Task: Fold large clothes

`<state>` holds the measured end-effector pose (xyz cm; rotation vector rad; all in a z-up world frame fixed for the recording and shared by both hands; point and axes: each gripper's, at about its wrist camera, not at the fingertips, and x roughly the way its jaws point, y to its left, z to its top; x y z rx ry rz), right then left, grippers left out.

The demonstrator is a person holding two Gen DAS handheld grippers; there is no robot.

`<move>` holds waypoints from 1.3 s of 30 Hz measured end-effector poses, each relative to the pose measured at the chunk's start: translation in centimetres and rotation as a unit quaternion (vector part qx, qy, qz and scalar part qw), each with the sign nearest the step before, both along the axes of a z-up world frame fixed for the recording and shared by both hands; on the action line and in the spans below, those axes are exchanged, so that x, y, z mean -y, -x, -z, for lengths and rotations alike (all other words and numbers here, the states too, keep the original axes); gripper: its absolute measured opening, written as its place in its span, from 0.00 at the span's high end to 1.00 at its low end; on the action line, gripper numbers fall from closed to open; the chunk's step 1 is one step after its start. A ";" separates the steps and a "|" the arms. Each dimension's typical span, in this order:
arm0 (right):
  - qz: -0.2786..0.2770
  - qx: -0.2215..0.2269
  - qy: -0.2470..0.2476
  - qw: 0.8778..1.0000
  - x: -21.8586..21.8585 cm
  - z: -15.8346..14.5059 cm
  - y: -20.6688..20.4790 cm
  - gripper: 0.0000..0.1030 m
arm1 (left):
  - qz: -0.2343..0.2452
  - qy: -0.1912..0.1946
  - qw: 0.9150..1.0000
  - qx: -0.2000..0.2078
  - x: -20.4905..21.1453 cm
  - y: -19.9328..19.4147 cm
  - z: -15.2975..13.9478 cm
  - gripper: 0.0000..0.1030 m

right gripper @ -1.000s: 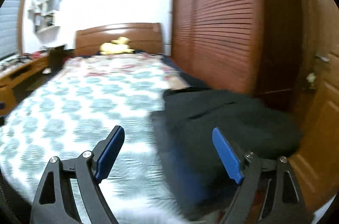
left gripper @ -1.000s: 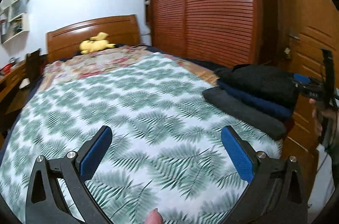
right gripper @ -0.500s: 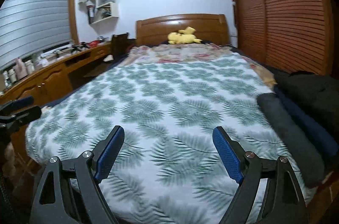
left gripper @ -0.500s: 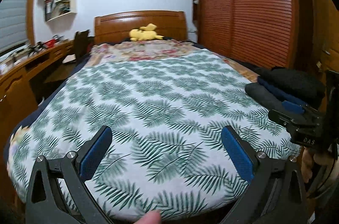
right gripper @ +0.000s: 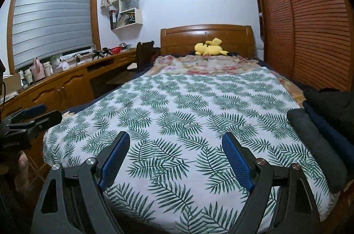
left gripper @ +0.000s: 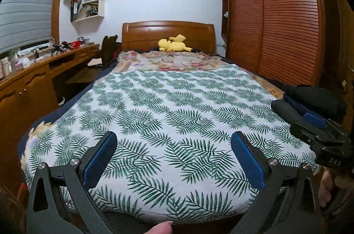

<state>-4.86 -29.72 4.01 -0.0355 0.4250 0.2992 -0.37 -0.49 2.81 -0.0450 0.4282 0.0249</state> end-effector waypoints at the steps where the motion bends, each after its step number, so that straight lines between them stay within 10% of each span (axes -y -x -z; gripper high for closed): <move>1: -0.001 0.001 -0.001 1.000 0.0 0.3 -0.1 0.16 | -0.001 0.000 1.000 0.002 -0.1 0.2 -0.1 0.01; 39: 0.012 0.015 -0.011 1.000 -0.6 3.3 -3.6 0.16 | 0.009 -0.005 1.000 0.012 0.9 1.3 -0.7 0.01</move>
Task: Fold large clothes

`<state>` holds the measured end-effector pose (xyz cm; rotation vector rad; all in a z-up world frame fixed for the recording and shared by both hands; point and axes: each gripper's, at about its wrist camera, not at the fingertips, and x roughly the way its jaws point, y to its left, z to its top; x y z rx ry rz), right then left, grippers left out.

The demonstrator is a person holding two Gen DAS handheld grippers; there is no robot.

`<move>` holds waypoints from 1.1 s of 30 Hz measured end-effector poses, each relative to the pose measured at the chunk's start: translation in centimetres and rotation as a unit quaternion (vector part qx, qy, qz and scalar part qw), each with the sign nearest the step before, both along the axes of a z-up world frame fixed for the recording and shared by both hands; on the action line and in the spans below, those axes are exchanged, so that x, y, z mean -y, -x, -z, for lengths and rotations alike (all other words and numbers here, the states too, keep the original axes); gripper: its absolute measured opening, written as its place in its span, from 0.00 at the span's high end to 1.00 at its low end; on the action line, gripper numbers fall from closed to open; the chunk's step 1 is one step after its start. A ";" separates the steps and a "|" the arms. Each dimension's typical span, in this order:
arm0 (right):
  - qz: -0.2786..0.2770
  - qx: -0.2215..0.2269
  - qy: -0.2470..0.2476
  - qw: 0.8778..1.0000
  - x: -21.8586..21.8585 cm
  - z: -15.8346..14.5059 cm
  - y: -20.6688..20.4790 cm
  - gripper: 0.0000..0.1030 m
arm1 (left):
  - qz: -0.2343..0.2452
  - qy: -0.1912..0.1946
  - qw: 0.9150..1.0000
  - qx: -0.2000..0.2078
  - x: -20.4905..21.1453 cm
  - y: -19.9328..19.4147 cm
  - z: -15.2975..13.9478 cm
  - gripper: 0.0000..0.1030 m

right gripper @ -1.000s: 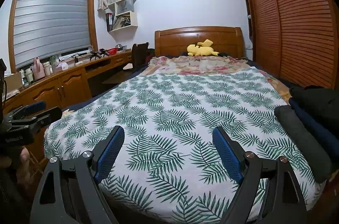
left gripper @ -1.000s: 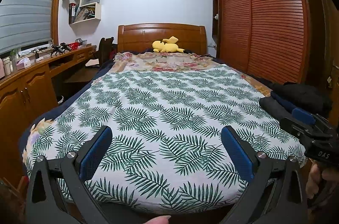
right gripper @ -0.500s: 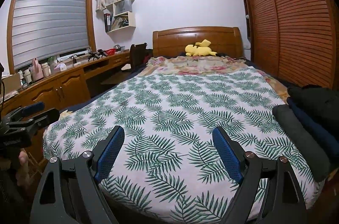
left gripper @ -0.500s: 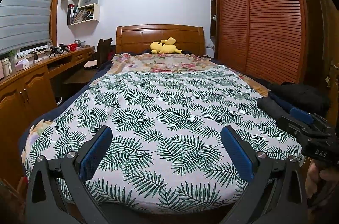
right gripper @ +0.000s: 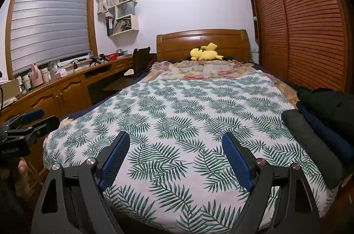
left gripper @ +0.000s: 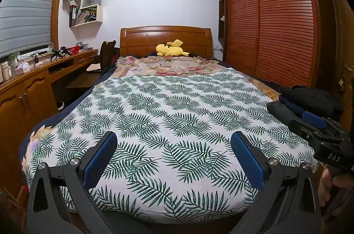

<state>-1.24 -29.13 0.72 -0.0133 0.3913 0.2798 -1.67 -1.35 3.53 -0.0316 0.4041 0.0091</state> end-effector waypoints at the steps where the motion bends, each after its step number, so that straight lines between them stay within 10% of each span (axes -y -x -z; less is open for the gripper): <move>1: 0.000 0.001 -0.001 1.000 0.0 0.0 0.0 0.16 | 0.000 0.000 1.000 0.000 0.0 0.0 0.0 0.01; 33: 0.002 0.000 -0.002 1.000 0.0 0.0 -0.1 0.16 | 0.002 0.001 1.000 0.003 0.0 0.0 -0.3 0.01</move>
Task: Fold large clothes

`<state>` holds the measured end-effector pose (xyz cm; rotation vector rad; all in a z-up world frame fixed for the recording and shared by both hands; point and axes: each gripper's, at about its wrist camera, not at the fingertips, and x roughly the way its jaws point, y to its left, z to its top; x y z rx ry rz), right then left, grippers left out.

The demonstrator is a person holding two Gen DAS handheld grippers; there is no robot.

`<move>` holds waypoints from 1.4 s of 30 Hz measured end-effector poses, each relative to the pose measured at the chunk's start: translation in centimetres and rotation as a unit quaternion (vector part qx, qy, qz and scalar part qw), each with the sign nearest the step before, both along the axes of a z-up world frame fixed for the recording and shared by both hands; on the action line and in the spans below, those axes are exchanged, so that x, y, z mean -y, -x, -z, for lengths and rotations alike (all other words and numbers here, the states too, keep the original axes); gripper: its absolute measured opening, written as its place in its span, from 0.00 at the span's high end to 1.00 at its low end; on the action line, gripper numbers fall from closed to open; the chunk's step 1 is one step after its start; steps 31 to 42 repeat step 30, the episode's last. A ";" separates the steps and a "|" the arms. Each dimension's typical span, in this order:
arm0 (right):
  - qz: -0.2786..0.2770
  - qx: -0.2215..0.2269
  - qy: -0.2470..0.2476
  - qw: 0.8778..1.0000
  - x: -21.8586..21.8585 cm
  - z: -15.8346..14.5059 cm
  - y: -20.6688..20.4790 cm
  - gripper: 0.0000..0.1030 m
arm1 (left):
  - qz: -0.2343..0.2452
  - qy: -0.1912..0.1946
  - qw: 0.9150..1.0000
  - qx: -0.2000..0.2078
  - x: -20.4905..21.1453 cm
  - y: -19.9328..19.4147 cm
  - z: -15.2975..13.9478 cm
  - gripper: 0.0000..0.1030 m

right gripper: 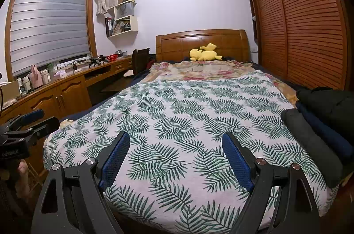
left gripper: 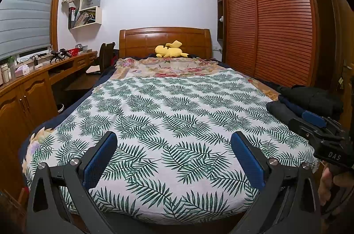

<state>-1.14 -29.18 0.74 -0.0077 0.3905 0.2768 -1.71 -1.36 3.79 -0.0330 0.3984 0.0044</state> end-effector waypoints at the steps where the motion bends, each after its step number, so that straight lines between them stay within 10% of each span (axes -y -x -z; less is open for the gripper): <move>1: 0.000 0.000 0.000 1.000 0.0 0.0 0.0 0.16 | 0.000 0.000 1.000 0.000 0.0 -0.1 0.0 0.01; 42: 0.005 0.000 -0.003 1.000 0.1 0.0 -0.1 0.16 | 0.001 0.000 1.000 0.002 0.0 -0.4 -0.4 0.01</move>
